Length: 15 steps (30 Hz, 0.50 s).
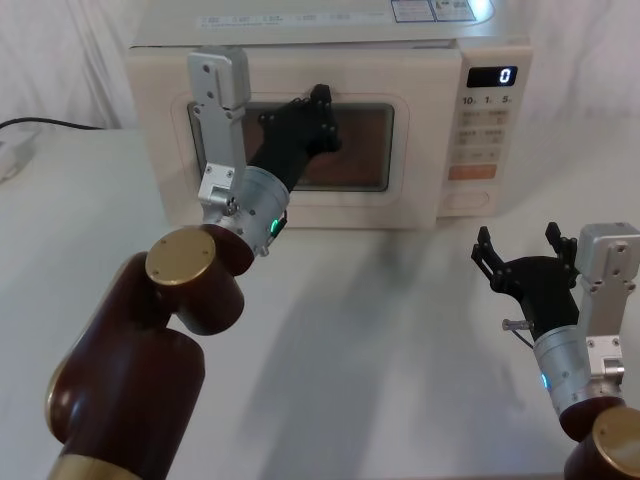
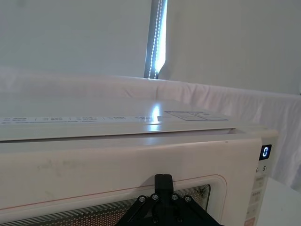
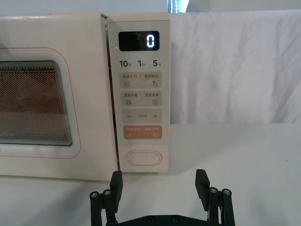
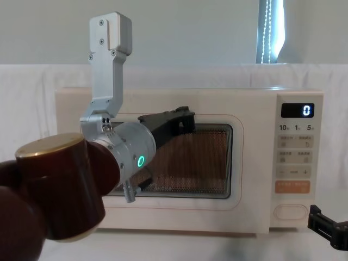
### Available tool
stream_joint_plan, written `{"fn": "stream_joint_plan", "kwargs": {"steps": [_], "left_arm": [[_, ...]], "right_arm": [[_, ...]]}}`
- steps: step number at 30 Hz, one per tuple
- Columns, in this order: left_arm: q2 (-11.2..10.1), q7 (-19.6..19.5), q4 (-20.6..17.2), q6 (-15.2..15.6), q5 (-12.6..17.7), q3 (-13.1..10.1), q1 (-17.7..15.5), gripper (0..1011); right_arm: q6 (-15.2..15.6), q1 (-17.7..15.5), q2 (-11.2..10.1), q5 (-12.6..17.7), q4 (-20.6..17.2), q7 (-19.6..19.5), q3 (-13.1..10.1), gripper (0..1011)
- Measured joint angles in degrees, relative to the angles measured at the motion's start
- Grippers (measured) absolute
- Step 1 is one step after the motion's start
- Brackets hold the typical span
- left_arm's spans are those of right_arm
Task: Press the button to open the microwave door with one hand; close the microwave door with the other hand.
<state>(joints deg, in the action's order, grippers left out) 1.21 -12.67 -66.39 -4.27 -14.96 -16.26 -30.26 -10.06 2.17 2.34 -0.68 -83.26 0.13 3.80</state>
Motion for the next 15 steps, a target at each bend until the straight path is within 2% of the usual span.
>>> {"fn": "stream_joint_plan", "kwargs": {"steps": [15], "left_arm": [[0.38, 0.24, 1.97, -0.38, 0.91, -0.26, -1.48, 0]], "right_arm": [[0.00, 0.00, 0.00, 0.00, 0.00, 0.00, 0.00, 1002]]}}
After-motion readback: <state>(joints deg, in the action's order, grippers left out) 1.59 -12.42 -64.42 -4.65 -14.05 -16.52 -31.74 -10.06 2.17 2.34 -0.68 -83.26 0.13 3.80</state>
